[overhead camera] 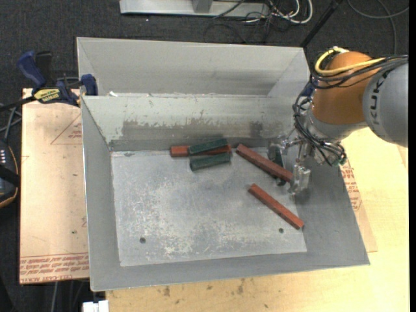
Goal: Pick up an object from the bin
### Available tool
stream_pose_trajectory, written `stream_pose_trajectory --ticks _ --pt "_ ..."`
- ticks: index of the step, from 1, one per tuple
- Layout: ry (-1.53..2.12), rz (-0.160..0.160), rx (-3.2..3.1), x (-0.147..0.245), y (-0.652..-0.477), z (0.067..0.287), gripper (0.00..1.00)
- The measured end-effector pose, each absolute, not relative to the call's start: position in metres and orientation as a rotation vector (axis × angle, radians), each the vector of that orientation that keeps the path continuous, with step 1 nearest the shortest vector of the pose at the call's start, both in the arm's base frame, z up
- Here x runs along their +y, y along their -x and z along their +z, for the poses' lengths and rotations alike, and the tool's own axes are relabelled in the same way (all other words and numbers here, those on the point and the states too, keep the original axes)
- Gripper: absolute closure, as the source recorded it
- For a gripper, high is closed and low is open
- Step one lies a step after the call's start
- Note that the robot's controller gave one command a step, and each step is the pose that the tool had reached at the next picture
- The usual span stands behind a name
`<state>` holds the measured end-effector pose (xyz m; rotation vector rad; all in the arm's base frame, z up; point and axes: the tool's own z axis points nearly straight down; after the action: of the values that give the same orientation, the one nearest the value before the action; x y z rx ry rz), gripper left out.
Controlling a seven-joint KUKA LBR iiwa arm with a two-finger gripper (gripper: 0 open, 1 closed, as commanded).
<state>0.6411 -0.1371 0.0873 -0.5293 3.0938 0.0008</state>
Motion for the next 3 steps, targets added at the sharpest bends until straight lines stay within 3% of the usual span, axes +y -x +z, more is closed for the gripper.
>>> stream_pose_trajectory --ticks 1,2,3 --pt "0.278 0.011 3.157 -0.132 -0.644 0.066 1.00" --pt "0.279 0.011 3.157 -0.132 -0.644 0.066 1.00" --pt "0.297 0.005 3.133 -0.124 -0.634 0.124 1.00"
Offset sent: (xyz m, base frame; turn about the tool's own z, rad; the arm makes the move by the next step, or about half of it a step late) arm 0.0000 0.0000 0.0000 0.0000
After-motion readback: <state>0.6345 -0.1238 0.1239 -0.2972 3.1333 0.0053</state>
